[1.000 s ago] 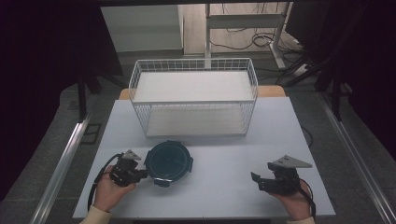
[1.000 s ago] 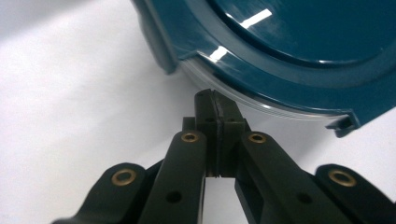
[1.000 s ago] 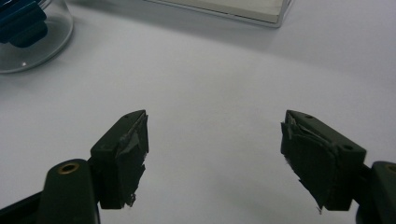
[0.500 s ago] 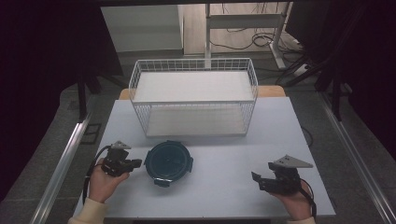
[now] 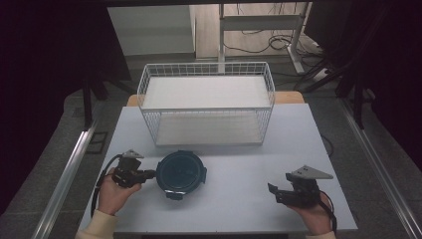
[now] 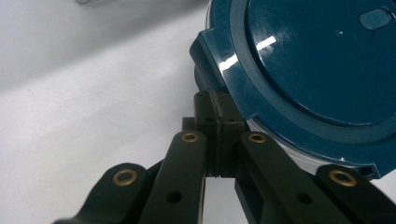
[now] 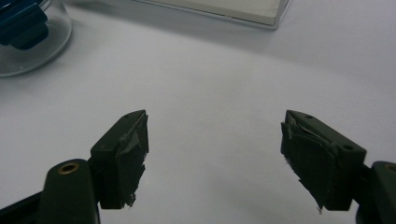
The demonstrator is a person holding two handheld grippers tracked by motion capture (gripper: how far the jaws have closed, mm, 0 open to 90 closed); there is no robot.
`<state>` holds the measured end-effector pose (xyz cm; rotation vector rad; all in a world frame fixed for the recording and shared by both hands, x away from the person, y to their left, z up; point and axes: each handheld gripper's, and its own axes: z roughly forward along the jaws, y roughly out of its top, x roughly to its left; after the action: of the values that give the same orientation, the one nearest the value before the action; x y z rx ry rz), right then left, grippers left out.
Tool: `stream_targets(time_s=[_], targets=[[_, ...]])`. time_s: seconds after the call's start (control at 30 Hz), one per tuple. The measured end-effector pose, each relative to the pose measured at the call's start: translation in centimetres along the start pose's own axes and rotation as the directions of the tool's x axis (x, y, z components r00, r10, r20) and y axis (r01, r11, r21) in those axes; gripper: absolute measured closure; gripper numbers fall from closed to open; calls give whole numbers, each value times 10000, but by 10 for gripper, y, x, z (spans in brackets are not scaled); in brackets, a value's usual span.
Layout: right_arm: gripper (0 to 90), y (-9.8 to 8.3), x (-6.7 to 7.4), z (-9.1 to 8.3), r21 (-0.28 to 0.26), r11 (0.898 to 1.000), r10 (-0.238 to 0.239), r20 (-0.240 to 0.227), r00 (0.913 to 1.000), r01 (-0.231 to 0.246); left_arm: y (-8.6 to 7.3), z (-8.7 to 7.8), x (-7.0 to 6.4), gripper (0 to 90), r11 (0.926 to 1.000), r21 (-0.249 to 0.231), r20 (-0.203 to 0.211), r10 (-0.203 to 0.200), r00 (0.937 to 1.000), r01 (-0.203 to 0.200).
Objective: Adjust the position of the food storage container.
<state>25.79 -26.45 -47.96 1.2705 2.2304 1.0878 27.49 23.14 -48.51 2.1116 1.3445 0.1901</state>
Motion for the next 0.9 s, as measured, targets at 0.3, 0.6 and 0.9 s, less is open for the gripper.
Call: stream_targets(time_s=[0.3, 0.6, 0.9], targets=[[229, 0, 0, -1, -40, 10000, 26, 14, 10000, -26, 0, 2, -6, 900, 9999, -47, 291, -120, 9995, 121], [229, 1, 0, -1, -50, 10000, 38, 25, 10000, -38, 4, 8, -15, 900, 9998, -44, 467, -178, 9987, 181], [229, 0, 0, -1, -46, 10000, 27, 27, 10000, -26, 8, 13, -29, 900, 9998, -43, 596, -176, 9981, 179]])
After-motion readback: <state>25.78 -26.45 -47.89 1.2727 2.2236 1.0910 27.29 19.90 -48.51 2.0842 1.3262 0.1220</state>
